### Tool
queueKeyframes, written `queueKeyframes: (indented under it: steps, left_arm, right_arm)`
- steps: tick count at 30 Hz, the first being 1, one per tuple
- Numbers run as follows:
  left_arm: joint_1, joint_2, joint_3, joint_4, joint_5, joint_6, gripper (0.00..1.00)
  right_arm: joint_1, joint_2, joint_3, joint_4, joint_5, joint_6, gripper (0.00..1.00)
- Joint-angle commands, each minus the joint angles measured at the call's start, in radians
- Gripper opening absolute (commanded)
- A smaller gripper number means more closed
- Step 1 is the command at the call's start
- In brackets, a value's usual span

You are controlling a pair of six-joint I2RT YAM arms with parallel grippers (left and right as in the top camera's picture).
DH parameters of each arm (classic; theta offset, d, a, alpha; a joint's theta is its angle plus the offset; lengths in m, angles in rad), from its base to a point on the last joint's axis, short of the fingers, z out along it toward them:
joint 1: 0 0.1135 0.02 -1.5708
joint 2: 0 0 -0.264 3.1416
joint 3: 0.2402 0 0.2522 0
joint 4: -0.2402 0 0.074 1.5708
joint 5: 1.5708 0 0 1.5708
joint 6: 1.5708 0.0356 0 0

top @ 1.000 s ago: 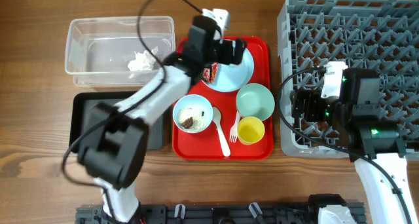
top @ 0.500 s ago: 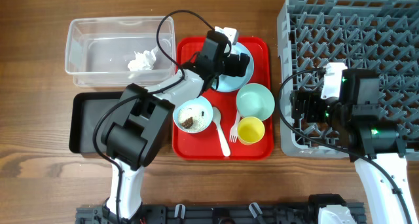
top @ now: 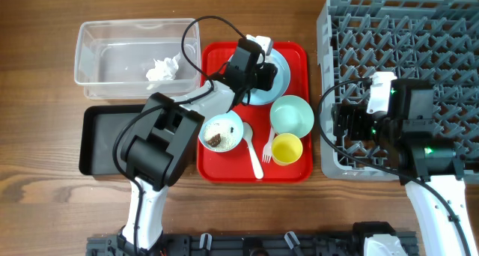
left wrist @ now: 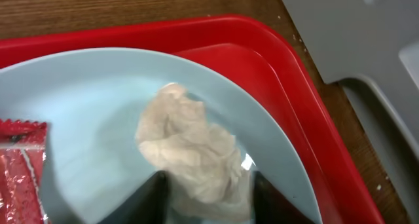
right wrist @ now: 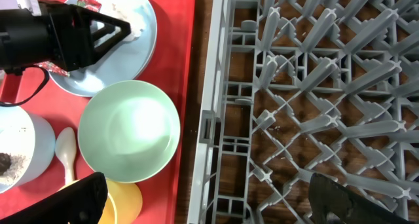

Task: Sort waste into correct bins and load items into the dishwasher rack
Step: 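Move the second tissue into the clear bin and release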

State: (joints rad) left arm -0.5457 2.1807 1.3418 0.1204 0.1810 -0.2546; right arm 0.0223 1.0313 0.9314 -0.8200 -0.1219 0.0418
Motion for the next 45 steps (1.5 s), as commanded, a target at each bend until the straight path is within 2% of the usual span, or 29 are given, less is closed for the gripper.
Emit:
queueKeyframes:
  steps: [1,3,4,12,19,26,29,32,38,39,40,41,43,44,45]
  left_arm:
    - [-0.007,0.018,0.001,0.004,0.001,0.007,0.17]
    - [-0.006,0.018,0.001,0.004,0.001,0.007,0.05]
    - [-0.006,0.018,0.001,0.003,0.001,0.007,0.04]
    - [-0.001,-0.041,0.001,-0.026,0.0,0.008,0.04]
    - [0.053,-0.209,0.001,-0.203,-0.072,0.008,0.04]
    - [0.165,-0.394,0.001,-0.383,-0.082,0.007,0.04]
    - [0.234,-0.45,0.001,-0.469,-0.149,0.007,0.04]
    - [0.307,-0.467,0.001,-0.544,-0.197,0.007,0.04]
    - [0.396,-0.438,0.001,-0.635,-0.198,0.007,0.04]
    - [0.4,-0.436,0.001,-0.645,-0.198,0.007,0.13]
    - [0.4,-0.436,0.001,-0.654,-0.198,0.007,0.3]
    - [0.4,-0.438,0.001,-0.657,-0.198,0.008,0.39]
    - [0.397,-0.449,0.001,-0.654,-0.198,0.008,0.84]
    - [0.396,-0.46,0.002,-0.651,-0.195,0.008,0.98]
    - [0.393,-0.474,0.002,-0.649,-0.194,0.008,1.0]
  right_arm:
    - [-0.003,0.001,0.019,-0.001,0.01,0.014,1.0]
    - [-0.003,0.001,0.019,-0.001,0.01,0.014,1.0]
    - [-0.003,0.001,0.019,-0.001,0.01,0.014,1.0]
    - [-0.003,0.001,0.019,-0.001,0.01,0.014,1.0]
    - [-0.003,0.001,0.019,-0.001,0.01,0.013,1.0]
    - [-0.003,0.001,0.019,-0.001,0.01,0.013,1.0]
    - [-0.003,0.001,0.019,-0.001,0.01,0.013,1.0]
    - [-0.003,0.001,0.019,-0.001,0.01,0.013,1.0]
    - [-0.003,0.001,0.019,-0.001,0.01,0.013,1.0]
    - [-0.003,0.001,0.019,-0.001,0.01,0.013,1.0]
    - [-0.003,0.001,0.019,-0.001,0.01,0.013,1.0]
    - [-0.003,0.001,0.019,-0.001,0.01,0.013,1.0]
    - [-0.003,0.001,0.019,-0.001,0.01,0.013,1.0]
    - [-0.003,0.001,0.019,-0.001,0.01,0.013,1.0]
    - [-0.003,0.001,0.019,-0.001,0.01,0.013,1.0]
